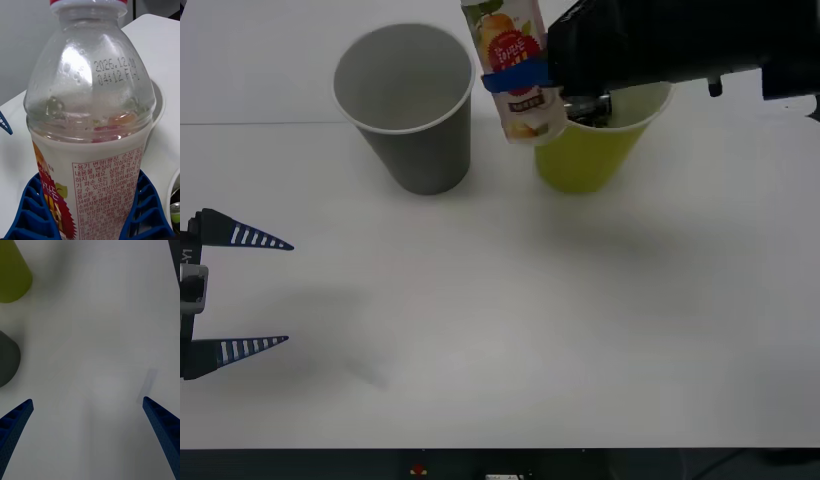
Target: Put the can into the green bin and the plastic bottle into the gray bin
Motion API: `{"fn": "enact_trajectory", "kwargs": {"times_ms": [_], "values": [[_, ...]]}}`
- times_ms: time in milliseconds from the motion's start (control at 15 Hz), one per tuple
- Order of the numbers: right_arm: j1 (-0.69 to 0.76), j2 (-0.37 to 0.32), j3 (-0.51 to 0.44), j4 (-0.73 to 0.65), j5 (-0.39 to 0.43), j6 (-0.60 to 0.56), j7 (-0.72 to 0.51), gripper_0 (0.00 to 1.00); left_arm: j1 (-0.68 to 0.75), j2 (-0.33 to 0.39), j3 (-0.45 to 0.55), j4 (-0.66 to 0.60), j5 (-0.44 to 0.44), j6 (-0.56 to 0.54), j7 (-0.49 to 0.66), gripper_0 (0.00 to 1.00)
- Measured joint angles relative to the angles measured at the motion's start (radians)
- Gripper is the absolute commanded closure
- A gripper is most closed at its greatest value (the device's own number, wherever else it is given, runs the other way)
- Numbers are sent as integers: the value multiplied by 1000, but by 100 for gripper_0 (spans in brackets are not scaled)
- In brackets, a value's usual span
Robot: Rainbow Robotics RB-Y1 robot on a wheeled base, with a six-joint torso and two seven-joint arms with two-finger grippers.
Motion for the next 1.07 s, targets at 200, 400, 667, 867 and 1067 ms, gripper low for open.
{"fn": "enact_trajectory", "kwargs": {"times_ms": [200, 400, 667, 867, 1067], "values": [[-126, 89, 75, 155, 94, 0, 3, 100, 0, 0, 0, 0, 0, 0, 0, 0], [-237, 187, 112, 321, 167, 2, 28, 100, 0, 0, 0, 0, 0, 0, 0, 0], [-354, 301, 141, 548, 220, 82, 96, 100, 0, 0, 0, 0, 0, 0, 0, 0], [-393, 341, 221, 672, 238, 230, 115, 100, 0, 0, 0, 0, 0, 0, 0, 0], [-410, 375, 258, 760, 246, 313, 162, 100, 0, 0, 0, 0, 0, 0, 0, 0]]}}
